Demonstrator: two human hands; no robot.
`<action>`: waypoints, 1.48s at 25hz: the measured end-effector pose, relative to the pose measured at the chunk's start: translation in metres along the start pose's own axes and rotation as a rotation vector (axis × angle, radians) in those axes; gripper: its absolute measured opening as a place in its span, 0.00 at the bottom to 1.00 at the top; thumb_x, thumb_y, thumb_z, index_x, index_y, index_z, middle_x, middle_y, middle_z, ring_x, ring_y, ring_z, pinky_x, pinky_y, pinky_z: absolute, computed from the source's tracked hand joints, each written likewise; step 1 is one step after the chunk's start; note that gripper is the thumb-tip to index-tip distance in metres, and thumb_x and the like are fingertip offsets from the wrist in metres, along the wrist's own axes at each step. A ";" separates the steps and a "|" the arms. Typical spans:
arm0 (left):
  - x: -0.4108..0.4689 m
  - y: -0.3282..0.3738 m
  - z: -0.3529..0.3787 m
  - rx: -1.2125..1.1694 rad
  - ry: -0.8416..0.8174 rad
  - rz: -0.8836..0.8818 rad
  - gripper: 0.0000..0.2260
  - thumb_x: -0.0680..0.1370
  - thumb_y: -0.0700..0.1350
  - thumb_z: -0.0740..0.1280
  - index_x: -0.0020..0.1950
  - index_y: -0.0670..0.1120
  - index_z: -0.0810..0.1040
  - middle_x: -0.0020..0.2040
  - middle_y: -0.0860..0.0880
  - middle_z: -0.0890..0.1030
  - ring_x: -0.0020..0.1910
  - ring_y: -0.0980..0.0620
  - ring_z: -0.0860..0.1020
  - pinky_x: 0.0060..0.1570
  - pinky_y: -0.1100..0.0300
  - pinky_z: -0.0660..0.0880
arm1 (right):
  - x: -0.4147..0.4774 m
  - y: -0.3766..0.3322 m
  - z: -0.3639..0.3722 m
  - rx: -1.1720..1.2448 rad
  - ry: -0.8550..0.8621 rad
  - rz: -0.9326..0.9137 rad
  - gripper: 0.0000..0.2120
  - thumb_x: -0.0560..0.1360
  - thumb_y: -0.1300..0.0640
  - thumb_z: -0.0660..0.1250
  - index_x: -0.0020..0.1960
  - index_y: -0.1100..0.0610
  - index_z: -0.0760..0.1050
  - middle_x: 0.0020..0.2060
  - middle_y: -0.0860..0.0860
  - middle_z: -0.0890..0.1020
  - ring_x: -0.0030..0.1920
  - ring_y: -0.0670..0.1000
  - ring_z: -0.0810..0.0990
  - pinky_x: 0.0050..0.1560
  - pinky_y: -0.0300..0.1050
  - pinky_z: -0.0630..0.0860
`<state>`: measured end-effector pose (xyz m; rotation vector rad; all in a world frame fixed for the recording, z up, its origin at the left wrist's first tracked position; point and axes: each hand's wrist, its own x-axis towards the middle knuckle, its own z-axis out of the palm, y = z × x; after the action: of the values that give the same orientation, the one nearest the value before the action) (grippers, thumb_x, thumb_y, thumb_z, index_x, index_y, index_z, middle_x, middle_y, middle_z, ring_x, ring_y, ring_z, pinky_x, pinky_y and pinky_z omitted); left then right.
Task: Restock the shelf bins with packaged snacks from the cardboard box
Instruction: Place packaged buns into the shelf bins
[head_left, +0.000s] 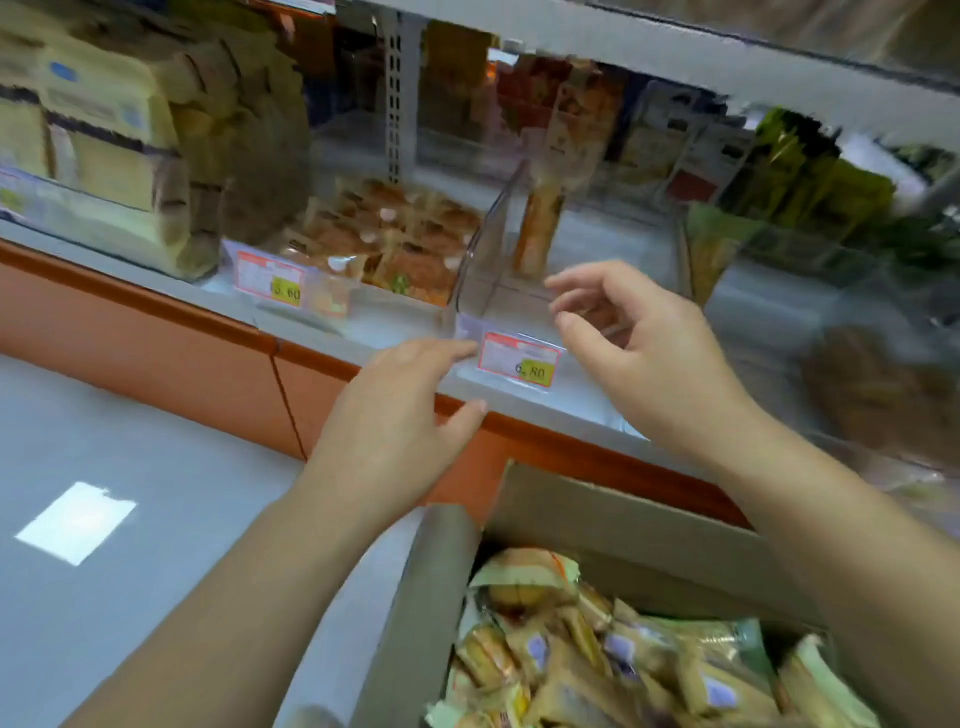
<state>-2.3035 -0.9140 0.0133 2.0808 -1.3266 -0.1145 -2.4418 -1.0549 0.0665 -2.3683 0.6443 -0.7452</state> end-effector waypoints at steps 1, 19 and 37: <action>-0.012 0.013 0.008 -0.008 -0.099 0.027 0.21 0.76 0.53 0.69 0.70 0.56 0.73 0.67 0.56 0.76 0.66 0.55 0.72 0.65 0.59 0.67 | -0.024 0.015 -0.008 0.048 -0.034 0.077 0.10 0.77 0.60 0.65 0.53 0.47 0.77 0.42 0.47 0.82 0.41 0.47 0.81 0.46 0.44 0.78; -0.049 0.012 0.146 0.000 -0.659 -0.071 0.17 0.80 0.47 0.66 0.68 0.56 0.73 0.62 0.55 0.80 0.61 0.52 0.78 0.60 0.56 0.74 | -0.223 0.140 -0.011 -0.124 -0.432 0.586 0.19 0.81 0.51 0.60 0.69 0.38 0.65 0.66 0.40 0.73 0.65 0.42 0.71 0.63 0.39 0.70; -0.033 0.039 0.071 -0.562 -0.780 -0.180 0.23 0.74 0.42 0.75 0.67 0.55 0.75 0.58 0.57 0.82 0.56 0.60 0.80 0.57 0.63 0.77 | -0.163 0.089 -0.008 0.474 -0.205 0.662 0.40 0.65 0.51 0.78 0.72 0.47 0.63 0.62 0.45 0.77 0.57 0.46 0.80 0.55 0.44 0.77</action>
<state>-2.3786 -0.9306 -0.0282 1.6908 -1.2940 -1.3249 -2.5893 -1.0265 -0.0426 -1.6232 0.9644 -0.3055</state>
